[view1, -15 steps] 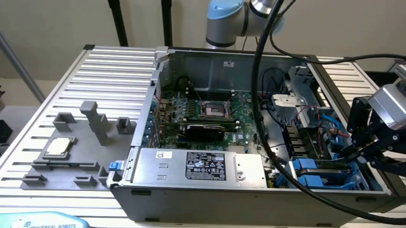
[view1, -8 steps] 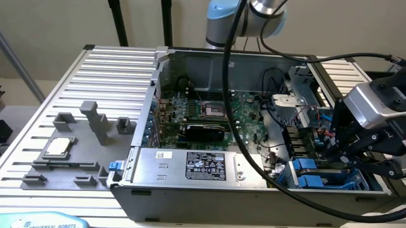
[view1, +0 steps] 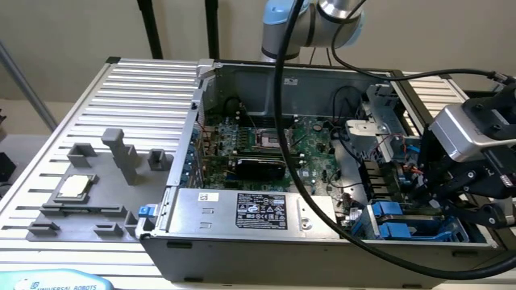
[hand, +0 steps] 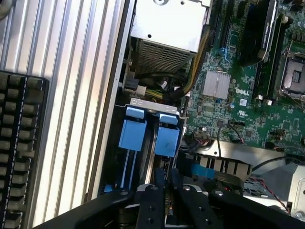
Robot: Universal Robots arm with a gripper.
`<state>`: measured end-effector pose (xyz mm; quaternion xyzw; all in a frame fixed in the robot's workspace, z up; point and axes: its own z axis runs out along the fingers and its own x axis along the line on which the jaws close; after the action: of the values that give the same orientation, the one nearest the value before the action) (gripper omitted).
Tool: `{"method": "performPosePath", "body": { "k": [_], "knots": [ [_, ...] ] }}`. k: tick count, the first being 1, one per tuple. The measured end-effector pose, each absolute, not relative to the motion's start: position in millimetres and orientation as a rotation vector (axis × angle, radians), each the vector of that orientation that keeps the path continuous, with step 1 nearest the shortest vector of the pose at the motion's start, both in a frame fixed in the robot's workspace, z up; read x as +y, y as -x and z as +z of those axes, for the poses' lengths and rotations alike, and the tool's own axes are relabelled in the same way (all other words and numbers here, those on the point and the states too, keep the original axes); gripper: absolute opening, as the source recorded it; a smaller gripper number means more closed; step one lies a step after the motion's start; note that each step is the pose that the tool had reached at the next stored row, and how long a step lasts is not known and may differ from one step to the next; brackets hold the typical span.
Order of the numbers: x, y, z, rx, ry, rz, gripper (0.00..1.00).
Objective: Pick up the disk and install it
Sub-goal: 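Insert the first disk wire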
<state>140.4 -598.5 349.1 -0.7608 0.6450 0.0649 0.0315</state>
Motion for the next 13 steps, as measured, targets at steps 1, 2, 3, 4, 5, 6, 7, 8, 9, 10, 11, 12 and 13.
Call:
{"method": "performPosePath", "body": {
  "k": [1, 2, 3, 4, 5, 6, 7, 8, 9, 10, 11, 12, 13],
  "knots": [
    [-598, -140, 349, 1.988, 2.343, 0.199, 0.18],
    [-599, -140, 349, 1.988, 2.343, 0.198, 0.18],
    [-598, -140, 349, 1.989, 2.343, 0.198, 0.18],
    [-598, -140, 350, 1.989, 2.343, 0.198, 0.25],
    [-598, -141, 351, 1.989, 2.343, 0.198, 0.25],
    [-598, -141, 353, 1.989, 2.343, 0.198, 0.25],
    [-598, -142, 356, 1.989, 2.343, 0.198, 0.25],
    [-598, -144, 358, 1.989, 2.343, 0.198, 0.25],
    [-598, -146, 360, 1.988, 2.343, 0.198, 0.25],
    [-598, -148, 361, 1.989, 2.343, 0.198, 0.25],
    [-598, -149, 361, 1.988, 2.343, 0.198, 0.25],
    [-598, -151, 361, 1.989, 2.343, 0.198, 0.25],
    [-599, -154, 361, 1.989, 2.343, 0.198, 0.25]
  ]
}}
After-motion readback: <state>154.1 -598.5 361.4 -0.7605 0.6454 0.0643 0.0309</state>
